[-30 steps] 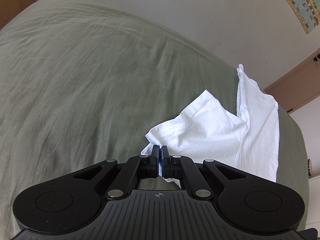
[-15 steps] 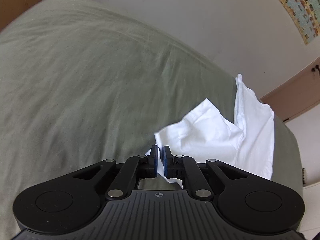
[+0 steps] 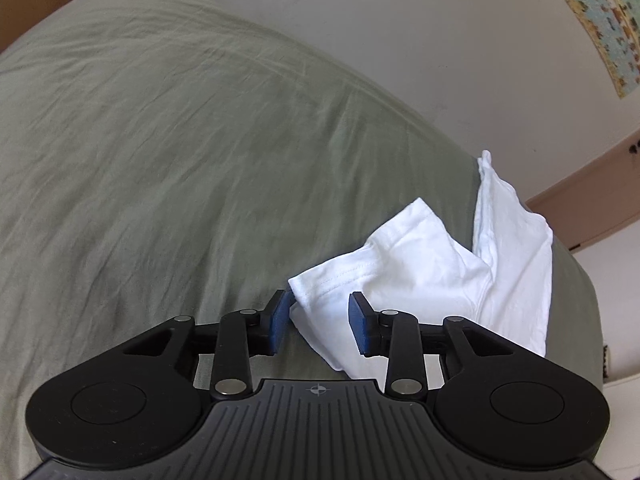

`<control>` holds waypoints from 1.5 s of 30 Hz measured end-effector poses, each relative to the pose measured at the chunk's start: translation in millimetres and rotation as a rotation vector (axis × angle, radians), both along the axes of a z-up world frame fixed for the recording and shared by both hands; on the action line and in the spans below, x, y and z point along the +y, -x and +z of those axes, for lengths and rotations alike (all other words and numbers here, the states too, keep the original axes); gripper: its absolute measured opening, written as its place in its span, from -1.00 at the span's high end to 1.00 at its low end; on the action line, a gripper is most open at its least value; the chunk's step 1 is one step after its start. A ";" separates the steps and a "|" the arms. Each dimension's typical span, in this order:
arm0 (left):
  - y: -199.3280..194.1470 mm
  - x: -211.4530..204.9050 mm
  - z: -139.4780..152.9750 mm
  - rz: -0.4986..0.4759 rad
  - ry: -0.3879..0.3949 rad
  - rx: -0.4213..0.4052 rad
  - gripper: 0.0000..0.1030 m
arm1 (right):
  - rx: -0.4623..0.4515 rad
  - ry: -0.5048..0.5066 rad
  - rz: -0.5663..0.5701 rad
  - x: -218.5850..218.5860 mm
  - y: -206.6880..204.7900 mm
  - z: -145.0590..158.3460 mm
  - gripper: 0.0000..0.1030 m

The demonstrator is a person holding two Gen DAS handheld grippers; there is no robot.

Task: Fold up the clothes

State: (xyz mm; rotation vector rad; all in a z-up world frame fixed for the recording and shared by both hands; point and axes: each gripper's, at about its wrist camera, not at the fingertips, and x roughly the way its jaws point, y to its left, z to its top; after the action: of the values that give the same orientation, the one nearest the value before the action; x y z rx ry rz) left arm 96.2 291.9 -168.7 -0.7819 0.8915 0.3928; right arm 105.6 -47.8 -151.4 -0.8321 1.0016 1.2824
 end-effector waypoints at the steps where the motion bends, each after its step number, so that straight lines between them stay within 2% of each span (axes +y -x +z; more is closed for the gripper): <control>1: -0.2 -1.0 1.0 -0.001 -0.011 -0.003 0.42 | 0.000 0.000 0.001 0.1 -0.2 0.4 0.82; 2: 0.1 -2.9 4.3 -0.004 -0.032 -0.008 0.43 | -0.001 0.000 0.004 0.0 -0.3 1.2 0.82; 3: 0.5 -4.9 7.7 -0.007 -0.052 -0.014 0.70 | -0.001 0.000 0.008 -0.2 -0.3 2.1 0.82; 4: 0.8 -6.8 11.0 -0.011 -0.073 -0.019 0.81 | -0.004 0.001 0.013 -0.7 -0.4 3.9 0.82; 6: 3.1 -10.2 18.1 -0.018 -0.109 -0.027 0.90 | -0.007 0.002 0.023 -2.1 -0.9 7.6 0.82; 9: 10.2 -14.6 23.0 -0.024 -0.123 -0.029 0.92 | -0.008 0.006 0.032 -5.0 -3.5 11.7 0.82; 18: 8.6 -11.0 -4.4 0.007 -0.123 0.020 0.88 | -0.008 0.025 0.028 -5.1 -4.0 2.0 0.82; 24: 7.5 -6.4 0.3 0.001 -0.136 0.026 0.85 | 0.000 0.025 0.021 -3.7 -3.7 -2.0 0.79; 29: 8.4 -1.7 3.8 0.004 -0.169 0.035 0.85 | 0.001 -0.009 0.030 -8.0 0.5 8.0 0.79; 37: 9.4 -4.5 6.7 0.006 -0.182 0.039 0.85 | -0.032 0.031 0.049 -0.3 7.5 -6.7 0.79; 39: 12.3 -10.8 18.5 -0.023 -0.167 0.015 0.85 | -0.027 0.024 0.038 -2.3 5.0 -0.2 0.77; 41: 11.7 -25.2 30.2 -0.090 -0.136 0.001 0.85 | -0.026 -0.009 0.020 -5.1 2.5 10.1 0.47; 45: 6.8 -68.0 42.7 -0.254 -0.082 0.001 0.85 | -0.033 -0.066 -0.011 -3.0 0.2 26.4 0.41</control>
State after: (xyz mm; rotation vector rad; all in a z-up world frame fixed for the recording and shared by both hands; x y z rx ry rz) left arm 89.4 224.0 -126.0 -0.5842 0.9568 0.2049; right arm 105.4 -50.7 -125.0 -0.7937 0.9321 1.2813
